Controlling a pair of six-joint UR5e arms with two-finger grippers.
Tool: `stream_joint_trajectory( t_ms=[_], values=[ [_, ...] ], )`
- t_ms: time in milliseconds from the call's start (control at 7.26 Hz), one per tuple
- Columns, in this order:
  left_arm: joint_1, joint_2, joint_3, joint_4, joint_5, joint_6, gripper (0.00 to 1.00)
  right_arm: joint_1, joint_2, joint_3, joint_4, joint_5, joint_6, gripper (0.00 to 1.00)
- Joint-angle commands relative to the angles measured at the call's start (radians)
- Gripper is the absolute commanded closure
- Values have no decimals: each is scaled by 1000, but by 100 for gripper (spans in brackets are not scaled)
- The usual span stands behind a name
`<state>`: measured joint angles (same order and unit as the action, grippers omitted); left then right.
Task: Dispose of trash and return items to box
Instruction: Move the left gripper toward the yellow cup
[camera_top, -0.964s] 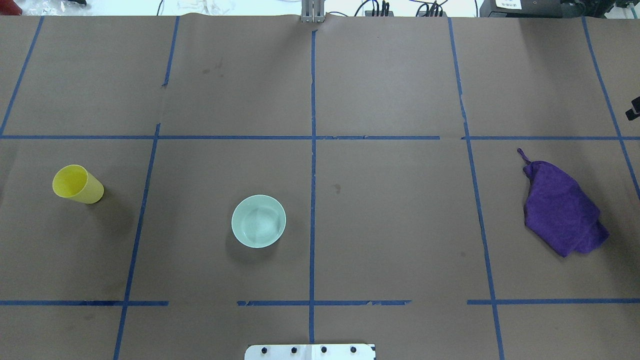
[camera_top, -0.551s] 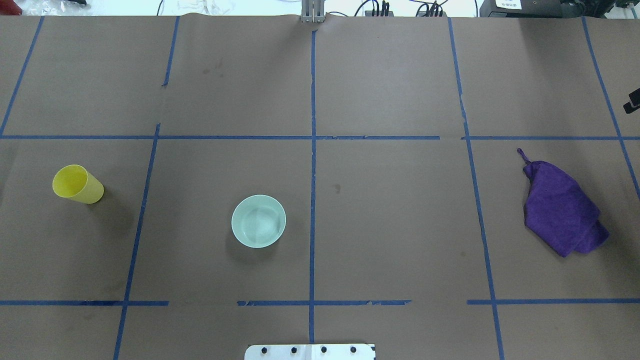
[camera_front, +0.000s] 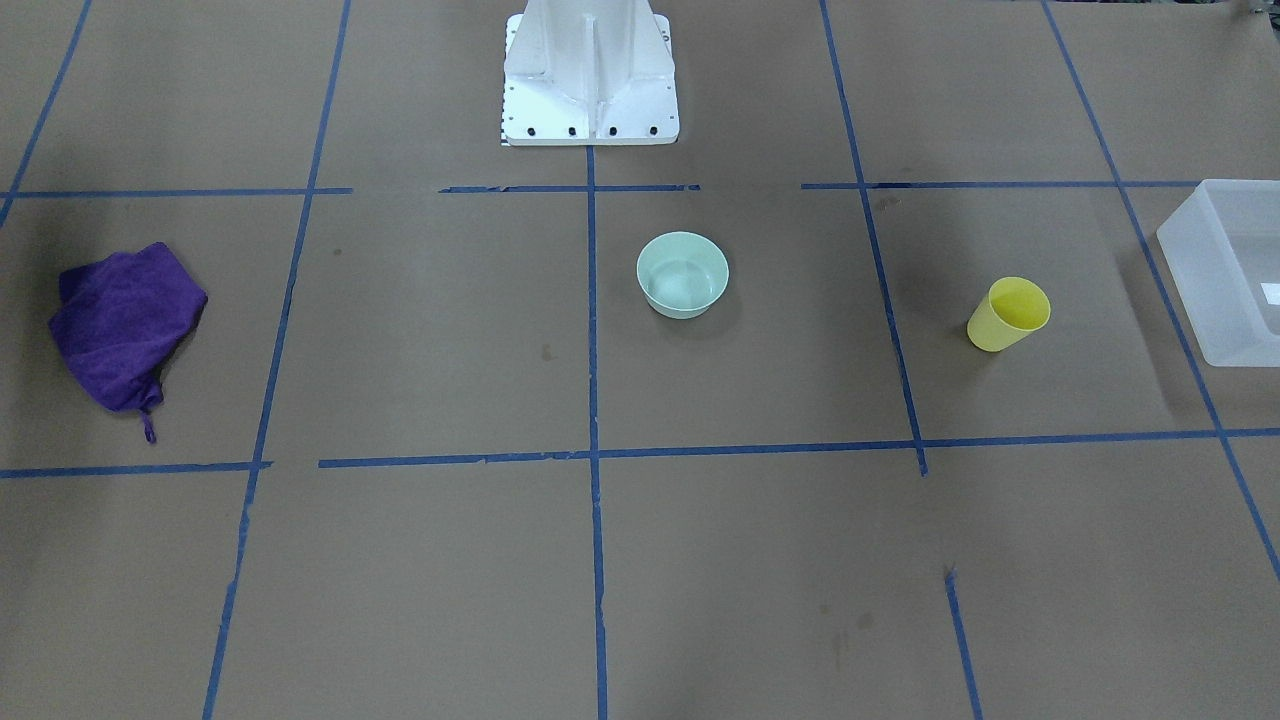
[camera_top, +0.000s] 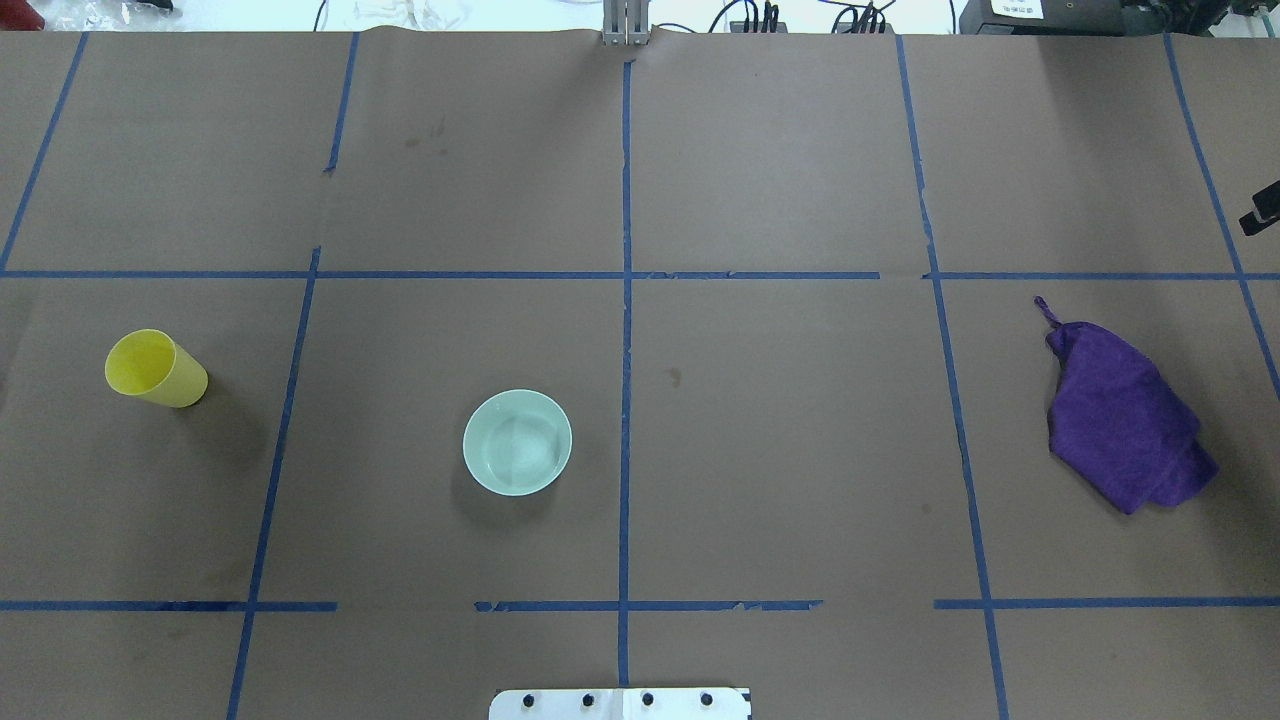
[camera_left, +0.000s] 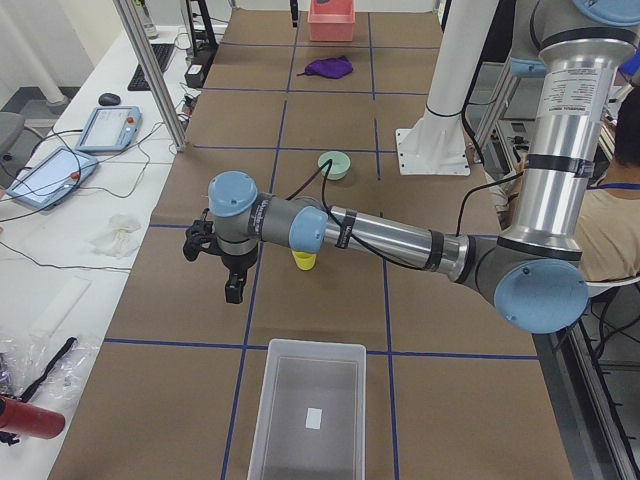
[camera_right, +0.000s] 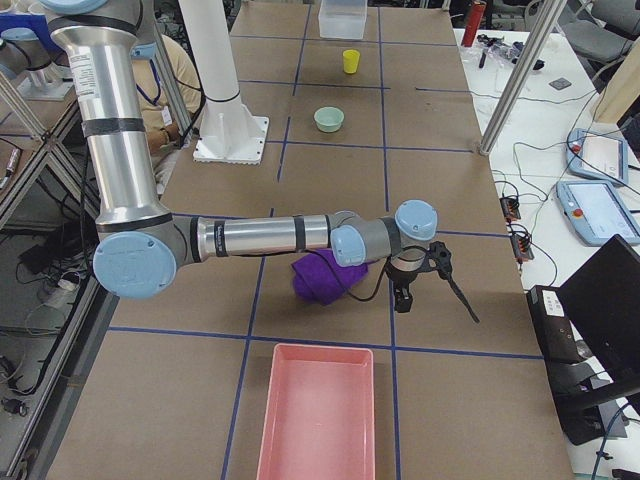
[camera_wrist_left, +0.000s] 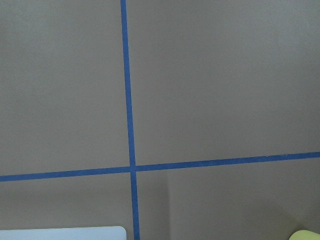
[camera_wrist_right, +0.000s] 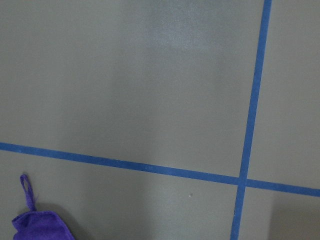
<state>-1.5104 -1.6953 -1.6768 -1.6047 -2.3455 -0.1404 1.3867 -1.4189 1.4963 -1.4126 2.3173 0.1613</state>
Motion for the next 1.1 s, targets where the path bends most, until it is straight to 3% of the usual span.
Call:
stream_joint_trajectory(
  t_ms=[0, 138, 413, 551, 688, 964],
  values=[
    [33, 0, -3, -4, 8, 1, 0, 0, 1, 4, 1, -1, 3, 0],
    [106, -35, -18, 3, 12, -16, 0, 0, 8, 2, 0, 2, 1, 0],
    [139, -35, -18, -42, 34, -74, 0, 0, 2, 18, 6, 2, 1, 0],
    [227, -37, -18, -164, 35, -86, 0, 0, -3, 24, 13, 1, 1, 0],
    [352, -29, -23, -205, 41, -225, 0, 0, -3, 22, 15, 1, 1, 0],
    [397, 34, -18, -320, 40, -286, 0, 0, -3, 19, 15, 1, 3, 0]
  ],
)
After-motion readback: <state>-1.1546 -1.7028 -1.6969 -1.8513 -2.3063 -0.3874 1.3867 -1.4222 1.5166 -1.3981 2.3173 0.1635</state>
